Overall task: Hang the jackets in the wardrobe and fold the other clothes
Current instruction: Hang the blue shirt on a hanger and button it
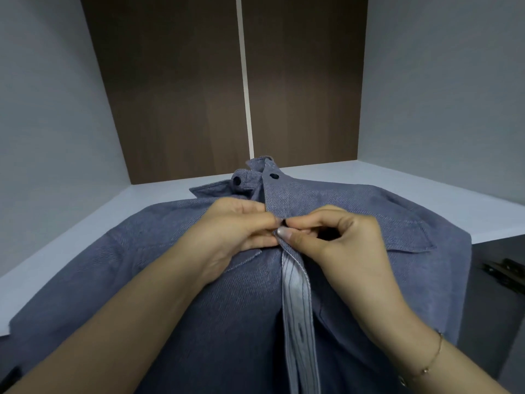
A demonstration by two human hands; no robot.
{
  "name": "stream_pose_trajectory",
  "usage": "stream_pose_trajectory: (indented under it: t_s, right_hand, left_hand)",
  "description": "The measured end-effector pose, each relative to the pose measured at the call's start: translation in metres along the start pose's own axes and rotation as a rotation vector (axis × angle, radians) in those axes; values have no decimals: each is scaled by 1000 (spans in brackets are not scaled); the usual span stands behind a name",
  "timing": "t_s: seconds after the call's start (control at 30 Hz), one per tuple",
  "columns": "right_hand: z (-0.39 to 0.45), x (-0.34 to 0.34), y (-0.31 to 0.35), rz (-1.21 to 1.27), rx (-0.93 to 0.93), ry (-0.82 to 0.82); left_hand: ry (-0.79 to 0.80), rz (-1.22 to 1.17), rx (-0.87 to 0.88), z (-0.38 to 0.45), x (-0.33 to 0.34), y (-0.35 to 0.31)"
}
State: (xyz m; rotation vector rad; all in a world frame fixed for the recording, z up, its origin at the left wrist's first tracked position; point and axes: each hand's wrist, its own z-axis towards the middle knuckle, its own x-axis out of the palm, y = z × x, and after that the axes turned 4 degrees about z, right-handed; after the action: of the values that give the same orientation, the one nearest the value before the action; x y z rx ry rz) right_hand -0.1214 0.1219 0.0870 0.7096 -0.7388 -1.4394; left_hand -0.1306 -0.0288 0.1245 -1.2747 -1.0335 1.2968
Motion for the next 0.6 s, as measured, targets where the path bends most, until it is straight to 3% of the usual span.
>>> stream_pose_trajectory:
  t_s: [0.2, 0.37, 0.5, 0.6]
  right_hand:
    - [10, 0, 6, 100, 153, 15]
    - [31, -5, 12, 116, 373, 129]
    - [47, -4, 2, 56, 373, 164]
    - [51, 0, -5, -48, 289, 157]
  left_hand:
    - [-129, -185, 99, -2, 4, 5]
    - [-136, -137, 192, -1, 3, 9]
    - [-189, 41, 224, 8, 1, 8]
    - [-138, 108, 143, 21, -2, 3]
